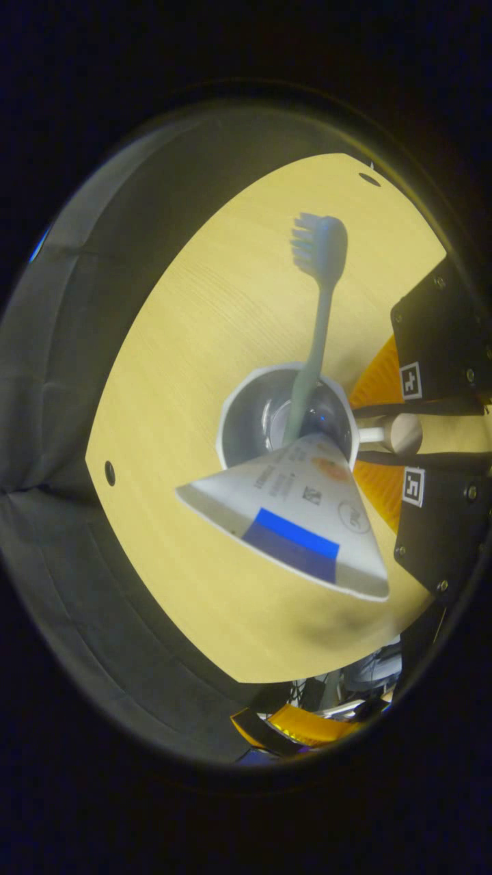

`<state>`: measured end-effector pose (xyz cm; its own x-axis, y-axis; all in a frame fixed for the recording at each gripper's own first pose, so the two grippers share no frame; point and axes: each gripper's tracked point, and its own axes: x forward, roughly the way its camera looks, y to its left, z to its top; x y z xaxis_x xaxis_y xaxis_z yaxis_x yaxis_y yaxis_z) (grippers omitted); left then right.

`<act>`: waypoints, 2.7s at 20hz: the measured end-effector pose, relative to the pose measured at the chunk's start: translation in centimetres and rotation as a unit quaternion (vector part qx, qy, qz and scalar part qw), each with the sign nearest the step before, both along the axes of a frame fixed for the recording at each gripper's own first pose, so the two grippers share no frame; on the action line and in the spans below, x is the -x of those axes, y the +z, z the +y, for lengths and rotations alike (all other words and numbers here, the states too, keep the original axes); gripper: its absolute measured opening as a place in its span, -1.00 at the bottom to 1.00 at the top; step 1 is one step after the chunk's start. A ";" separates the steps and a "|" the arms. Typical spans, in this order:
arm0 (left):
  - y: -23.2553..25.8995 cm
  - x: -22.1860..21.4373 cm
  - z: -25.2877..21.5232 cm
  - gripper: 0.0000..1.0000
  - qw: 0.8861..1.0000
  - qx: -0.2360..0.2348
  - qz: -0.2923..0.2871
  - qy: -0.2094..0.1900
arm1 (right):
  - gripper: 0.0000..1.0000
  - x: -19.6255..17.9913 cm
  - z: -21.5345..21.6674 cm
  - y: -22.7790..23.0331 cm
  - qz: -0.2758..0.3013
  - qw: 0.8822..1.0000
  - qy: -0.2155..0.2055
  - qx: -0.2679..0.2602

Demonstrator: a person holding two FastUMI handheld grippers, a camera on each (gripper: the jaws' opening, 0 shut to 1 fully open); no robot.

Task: Put the toothbrush and toothpaste on the desktop into the cup, then pick up the cup and place it on the coaster on the desktop.

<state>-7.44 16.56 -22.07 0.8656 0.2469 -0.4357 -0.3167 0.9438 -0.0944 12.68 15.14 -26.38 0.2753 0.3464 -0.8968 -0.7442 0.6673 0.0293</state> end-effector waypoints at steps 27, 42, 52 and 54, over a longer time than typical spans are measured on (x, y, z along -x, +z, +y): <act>0.5 0.3 0.3 0.84 1.000 -0.007 -0.006 -0.024 | -0.55 0.3 0.1 2.0 -0.037 0.999 0.003 0.011; 3.7 -1.0 -3.4 0.83 0.996 -0.014 -0.033 -0.082 | -0.51 2.1 -2.2 7.3 -0.095 0.995 -0.021 -0.011; 7.6 -4.1 -7.4 0.82 0.990 -0.011 -0.066 -0.128 | -0.51 4.5 -5.8 10.5 -0.141 0.979 -0.125 -0.074; 8.5 -4.7 -8.3 0.83 0.988 -0.010 -0.075 -0.137 | -0.51 4.6 -6.6 11.4 -0.161 0.971 -0.151 -0.088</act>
<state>-2.70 8.29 -13.57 0.9554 0.0013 -0.2953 -0.0328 0.9942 -0.1020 8.06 8.53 -15.00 0.6449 0.3460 -0.6815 -0.5050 0.8622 -0.0401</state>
